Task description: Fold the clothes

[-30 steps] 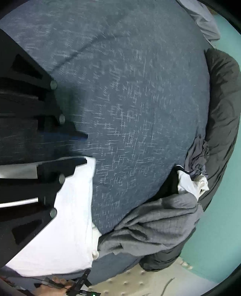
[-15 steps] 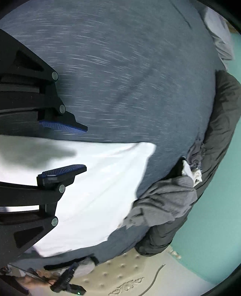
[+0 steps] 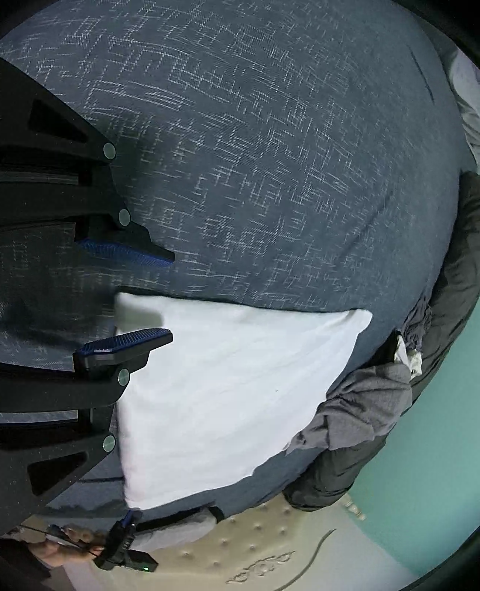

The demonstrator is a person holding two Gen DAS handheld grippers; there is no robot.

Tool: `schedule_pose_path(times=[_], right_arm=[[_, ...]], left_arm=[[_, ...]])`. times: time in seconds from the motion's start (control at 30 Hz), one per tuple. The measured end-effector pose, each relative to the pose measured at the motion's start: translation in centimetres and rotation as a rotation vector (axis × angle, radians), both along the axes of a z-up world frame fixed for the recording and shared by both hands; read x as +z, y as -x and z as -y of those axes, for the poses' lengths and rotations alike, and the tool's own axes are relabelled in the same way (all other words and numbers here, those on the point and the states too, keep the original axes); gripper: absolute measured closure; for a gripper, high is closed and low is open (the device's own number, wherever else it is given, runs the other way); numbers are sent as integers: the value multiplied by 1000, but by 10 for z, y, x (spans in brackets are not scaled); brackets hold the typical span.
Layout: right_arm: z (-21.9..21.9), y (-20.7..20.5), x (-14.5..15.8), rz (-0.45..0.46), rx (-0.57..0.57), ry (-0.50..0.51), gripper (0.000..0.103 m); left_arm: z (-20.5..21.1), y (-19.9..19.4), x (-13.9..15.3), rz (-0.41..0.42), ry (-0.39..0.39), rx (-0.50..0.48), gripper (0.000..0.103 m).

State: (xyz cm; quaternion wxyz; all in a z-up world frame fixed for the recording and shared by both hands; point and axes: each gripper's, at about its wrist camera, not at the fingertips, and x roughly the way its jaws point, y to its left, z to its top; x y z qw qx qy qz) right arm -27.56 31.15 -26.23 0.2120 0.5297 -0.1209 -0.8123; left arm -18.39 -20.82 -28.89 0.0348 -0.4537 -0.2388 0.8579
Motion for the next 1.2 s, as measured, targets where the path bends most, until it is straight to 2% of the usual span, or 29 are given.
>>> schedule_pose_path(times=[0.17,0.3,0.37,0.43,0.47,0.63,0.73,0.8,0.93,1.03,1.17,1.2], right_arm=[[7,-7,-13,3,-2,-9,77],[5,-4,-14,-7,3,-9,90],[5,-3,-15,-13,7,-11,94],[4,-2,-15,-19,11,-12,96],[4,-1,-15,-22,14,-11,97],[-1,3,-8,-26,14,8,98],[-10,4,-2,-35,6,17,99],[-14,5,-6,-29,11,-6,99],[-18,4,-23,1,-17,-2,99],[-17,3,-26,5,-36,4,99],[-9,5,-24,19,-8,-28,98],[-9,6,-23,29,-15,-36,92]], left_arm=[[1,-2,-5,1,-16,-30,66],[2,-1,-8,0,-18,-45,67],[2,0,-11,4,-18,-55,77],[1,2,-13,10,-16,-65,98],[0,3,-13,9,-14,-73,103],[-1,-2,-1,-25,22,-81,103],[14,-8,2,-38,4,-46,103],[20,-8,-6,-20,-15,-37,103],[18,-6,-13,-4,-1,-38,103],[19,-6,-14,1,-8,-42,103],[14,-2,-18,11,-4,-53,102],[14,-1,-19,17,-15,-57,102]])
